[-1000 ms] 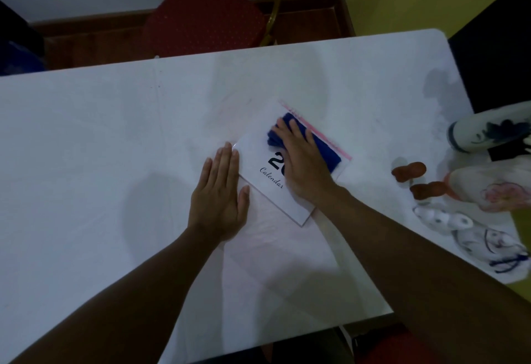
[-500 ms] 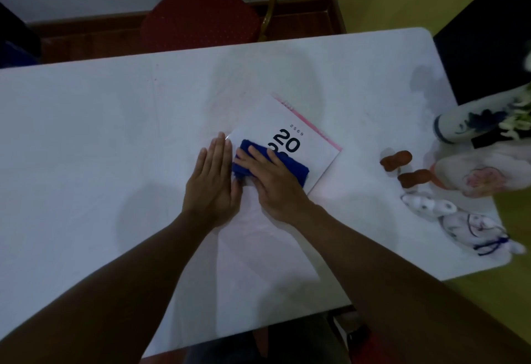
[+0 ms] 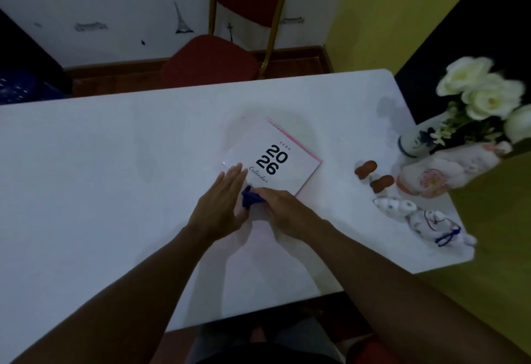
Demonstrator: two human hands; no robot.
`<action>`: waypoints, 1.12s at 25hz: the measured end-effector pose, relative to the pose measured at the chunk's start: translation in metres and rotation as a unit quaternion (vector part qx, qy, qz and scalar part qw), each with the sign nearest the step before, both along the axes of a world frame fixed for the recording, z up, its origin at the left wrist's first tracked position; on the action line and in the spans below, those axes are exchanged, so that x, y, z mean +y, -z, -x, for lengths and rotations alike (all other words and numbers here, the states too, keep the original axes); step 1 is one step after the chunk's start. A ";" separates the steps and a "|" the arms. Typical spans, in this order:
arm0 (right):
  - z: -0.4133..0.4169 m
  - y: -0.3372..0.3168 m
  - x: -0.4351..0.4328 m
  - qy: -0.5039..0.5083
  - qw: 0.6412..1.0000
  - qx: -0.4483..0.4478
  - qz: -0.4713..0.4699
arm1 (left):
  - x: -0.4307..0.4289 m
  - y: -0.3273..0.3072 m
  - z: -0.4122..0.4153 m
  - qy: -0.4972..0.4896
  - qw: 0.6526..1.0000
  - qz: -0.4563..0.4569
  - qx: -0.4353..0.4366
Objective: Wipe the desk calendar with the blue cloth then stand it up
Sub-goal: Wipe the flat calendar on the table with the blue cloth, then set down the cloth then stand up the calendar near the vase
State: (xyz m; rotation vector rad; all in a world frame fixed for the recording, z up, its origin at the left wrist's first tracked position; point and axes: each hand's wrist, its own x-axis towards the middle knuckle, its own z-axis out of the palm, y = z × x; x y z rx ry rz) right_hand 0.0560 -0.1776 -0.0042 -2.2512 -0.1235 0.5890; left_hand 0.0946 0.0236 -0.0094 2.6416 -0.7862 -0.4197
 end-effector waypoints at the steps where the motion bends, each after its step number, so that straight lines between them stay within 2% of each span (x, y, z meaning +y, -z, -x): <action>1: 0.004 -0.005 0.002 -0.004 1.000 0.010 0.002 | -0.001 -0.006 0.007 -0.013 1.000 0.011 0.014; 3: 0.010 -0.011 0.004 -0.010 1.000 0.010 0.022 | -0.008 -0.016 0.017 -0.015 1.000 0.009 -0.007; 5: 0.018 -0.018 0.002 -0.026 0.996 0.001 0.084 | -0.012 -0.028 0.030 0.020 0.995 0.007 -0.094; 7: 0.022 -0.017 -0.006 -0.039 0.989 -0.007 0.140 | -0.010 -0.031 0.035 0.036 0.989 0.020 -0.145; 10: 0.045 -0.019 -0.016 -0.046 0.981 -0.058 0.182 | -0.002 -0.028 0.055 0.045 0.982 0.032 -0.180; 13: 0.082 -0.008 -0.017 -0.063 0.977 -0.095 0.182 | 0.010 -0.013 0.082 0.122 0.971 0.046 -0.202; 14: 0.094 -0.001 -0.016 -0.092 0.975 -0.086 0.184 | 0.015 -0.007 0.090 0.152 0.972 0.031 -0.179; 16: 0.115 0.014 -0.014 -0.162 0.963 -0.071 0.202 | 0.022 0.002 0.105 0.175 0.982 -0.050 -0.054; 18: 0.126 0.026 -0.013 -0.176 0.956 -0.075 0.223 | 0.025 0.012 0.116 0.167 0.979 -0.113 0.044; 23: 0.132 0.042 -0.018 -0.158 0.938 -0.152 0.270 | 0.015 0.023 0.122 0.135 0.983 -0.116 0.043; 26: 0.129 0.043 -0.021 -0.163 0.941 -0.155 0.254 | 0.015 0.026 0.120 0.145 0.978 -0.143 0.039; 28: 0.128 0.040 -0.021 -0.156 0.946 -0.158 0.235 | 0.014 0.022 0.114 0.150 0.980 -0.126 0.027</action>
